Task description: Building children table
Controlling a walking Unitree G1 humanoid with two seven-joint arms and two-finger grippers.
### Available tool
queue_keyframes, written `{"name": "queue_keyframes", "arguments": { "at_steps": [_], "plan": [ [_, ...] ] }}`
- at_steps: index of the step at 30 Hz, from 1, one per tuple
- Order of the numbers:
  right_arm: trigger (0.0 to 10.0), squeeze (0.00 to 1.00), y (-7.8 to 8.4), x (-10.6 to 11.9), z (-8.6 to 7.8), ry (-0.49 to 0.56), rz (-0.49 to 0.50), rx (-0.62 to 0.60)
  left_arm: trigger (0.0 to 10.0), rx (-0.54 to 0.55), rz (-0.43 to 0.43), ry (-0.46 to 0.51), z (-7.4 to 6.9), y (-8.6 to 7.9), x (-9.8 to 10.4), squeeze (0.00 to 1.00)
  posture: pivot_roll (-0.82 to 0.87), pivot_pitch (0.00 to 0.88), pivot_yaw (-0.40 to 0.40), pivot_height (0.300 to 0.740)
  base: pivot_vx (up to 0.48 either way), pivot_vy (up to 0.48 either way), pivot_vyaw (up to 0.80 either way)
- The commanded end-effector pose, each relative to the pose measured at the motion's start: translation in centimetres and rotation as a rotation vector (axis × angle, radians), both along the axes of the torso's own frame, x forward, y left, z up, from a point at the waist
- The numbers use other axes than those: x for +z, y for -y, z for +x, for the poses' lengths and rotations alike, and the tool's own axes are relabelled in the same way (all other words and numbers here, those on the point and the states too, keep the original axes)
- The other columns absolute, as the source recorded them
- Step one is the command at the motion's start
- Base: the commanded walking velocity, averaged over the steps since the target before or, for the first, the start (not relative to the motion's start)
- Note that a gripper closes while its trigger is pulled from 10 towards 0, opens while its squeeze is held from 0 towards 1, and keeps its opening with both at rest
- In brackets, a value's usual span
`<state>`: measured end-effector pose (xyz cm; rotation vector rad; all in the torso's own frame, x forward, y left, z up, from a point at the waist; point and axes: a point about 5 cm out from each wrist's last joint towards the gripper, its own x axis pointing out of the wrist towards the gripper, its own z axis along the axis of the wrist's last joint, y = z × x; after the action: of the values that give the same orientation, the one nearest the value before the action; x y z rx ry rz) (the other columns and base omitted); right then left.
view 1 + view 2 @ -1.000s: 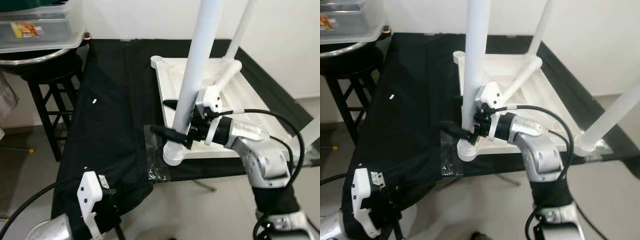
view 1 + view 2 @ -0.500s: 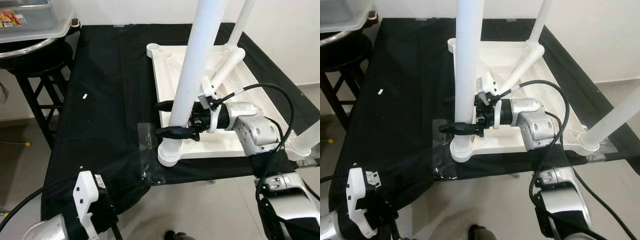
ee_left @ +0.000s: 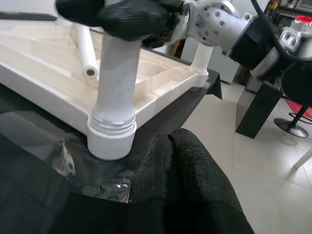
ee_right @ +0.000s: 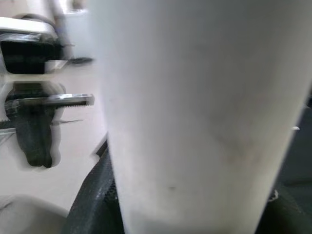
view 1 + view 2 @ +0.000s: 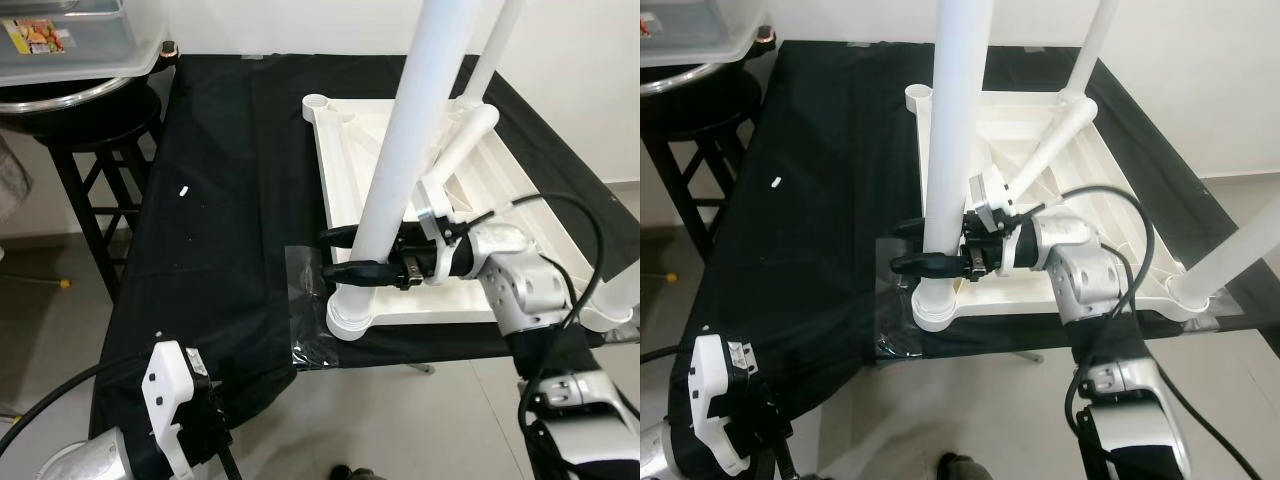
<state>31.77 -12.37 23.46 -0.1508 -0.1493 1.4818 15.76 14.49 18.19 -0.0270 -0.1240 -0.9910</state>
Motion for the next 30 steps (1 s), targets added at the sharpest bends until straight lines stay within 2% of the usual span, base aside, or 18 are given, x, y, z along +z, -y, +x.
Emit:
{"name": "queue_keyframes", "arguments": {
  "at_steps": [1,2,3,4,5,6,9,16,17,18,20,21,22,24,25,26,28,30],
  "plan": [
    [0.0,0.00,-0.6,-2.9,-0.2,-0.078,-0.028,-0.238,10.0,-0.016,0.005,-0.014,-0.2,0.0,-0.1,0.00,0.08,0.204,-0.092,0.740,0.000,0.000,0.00],
    [0.0,0.00,-1.3,-4.5,-0.6,-0.075,-0.031,-0.543,10.0,-0.016,0.006,-0.013,-0.1,0.0,-0.1,0.00,0.07,0.201,-0.090,0.740,0.000,0.000,0.00],
    [0.0,0.00,-1.3,-5.4,-1.0,-0.063,-0.031,-0.767,10.0,-0.017,0.007,-0.013,-0.1,-0.1,-0.1,0.00,0.07,0.201,-0.090,0.740,0.000,0.000,0.00],
    [0.0,0.00,-1.3,-5.4,-1.0,-0.063,-0.031,-0.767,10.0,-0.017,0.007,-0.013,-0.1,-0.1,-0.1,0.00,0.07,0.201,-0.090,0.740,0.000,0.000,0.00],
    [0.0,0.00,-0.7,-6.3,-2.0,-0.124,-0.003,-0.996,10.0,-0.018,0.008,-0.012,0.0,-0.2,-0.1,0.00,0.06,0.203,-0.085,0.740,0.000,0.000,0.00],
    [0.0,0.00,-0.5,-7.2,-3.3,-0.137,-0.012,-1.092,10.0,-0.022,0.008,-0.010,0.1,-0.2,-0.1,0.00,0.06,0.202,-0.079,0.740,0.000,0.000,0.00],
    [0.0,0.00,-0.5,-7.8,-4.5,-0.161,-0.013,-1.139,10.0,-0.031,0.007,-0.006,0.3,-0.1,-0.1,0.00,0.05,0.196,-0.069,0.740,0.000,0.000,0.00],
    [0.0,0.00,-1.7,-7.1,-3.5,-0.141,0.022,-1.117,10.0,-0.044,0.005,-0.004,0.5,0.1,-0.1,0.00,0.06,0.187,-0.075,0.740,0.000,0.000,0.00],
    [0.0,0.00,-2.5,-6.7,-3.4,-0.142,0.042,-1.065,10.0,-0.044,0.006,-0.003,0.5,0.1,-0.1,0.00,0.06,0.187,-0.076,0.740,0.000,0.000,0.00],
    [10.0,0.00,-3.0,-6.2,-3.4,-0.154,0.089,-1.012,10.0,-0.041,0.007,-0.001,0.5,0.0,0.0,0.00,0.06,0.187,-0.075,0.740,0.000,0.000,0.00],
    [10.0,0.00,-3.4,-5.8,-3.7,-0.167,0.119,-1.004,10.0,-0.039,0.007,0.000,0.6,0.0,0.0,0.00,0.06,0.187,-0.075,0.740,0.000,0.000,0.00],
    [10.0,1.00,-3.8,-4.9,-3.7,-0.190,0.181,-0.913,10.0,-0.038,0.007,0.001,0.6,-0.1,0.0,0.00,0.05,0.187,-0.074,0.740,0.000,0.000,0.00],
    [10.0,1.00,-3.8,-4.9,-3.7,-0.190,0.181,-0.913,10.0,-0.038,0.007,0.001,0.6,-0.1,0.0,0.00,0.05,0.187,-0.074,0.740,0.000,0.000,0.00],
    [10.0,1.00,-3.7,-3.1,-3.6,-0.173,0.241,-0.774,10.0,-0.040,0.006,0.000,0.6,0.0,0.0,0.00,0.05,0.189,-0.075,0.740,0.000,0.000,0.00],
    [10.0,1.00,-3.3,-2.0,-3.5,-0.141,0.246,-0.659,10.0,-0.041,0.005,0.000,0.5,0.1,-0.1,0.00,0.05,0.188,-0.078,0.740,0.000,0.000,0.00],
    [10.0,1.00,-3.3,-2.0,-3.5,-0.141,0.246,-0.659,10.0,-0.041,0.005,0.000,0.5,0.1,-0.1,0.00,0.05,0.188,-0.078,0.740,0.000,0.000,0.00],
    [10.0,1.00,-1.9,-0.7,-3.2,-0.058,0.191,-0.485,10.0,-0.042,0.002,0.000,0.5,0.2,-0.1,0.00,0.06,0.189,-0.083,0.740,0.000,0.000,0.00],
    [10.0,1.00,-1.5,-0.5,-3.2,-0.040,0.175,-0.450,10.0,-0.042,0.002,0.000,0.5,0.2,-0.1,0.00,0.06,0.189,-0.083,0.740,0.000,0.000,0.00]
  ]
}}
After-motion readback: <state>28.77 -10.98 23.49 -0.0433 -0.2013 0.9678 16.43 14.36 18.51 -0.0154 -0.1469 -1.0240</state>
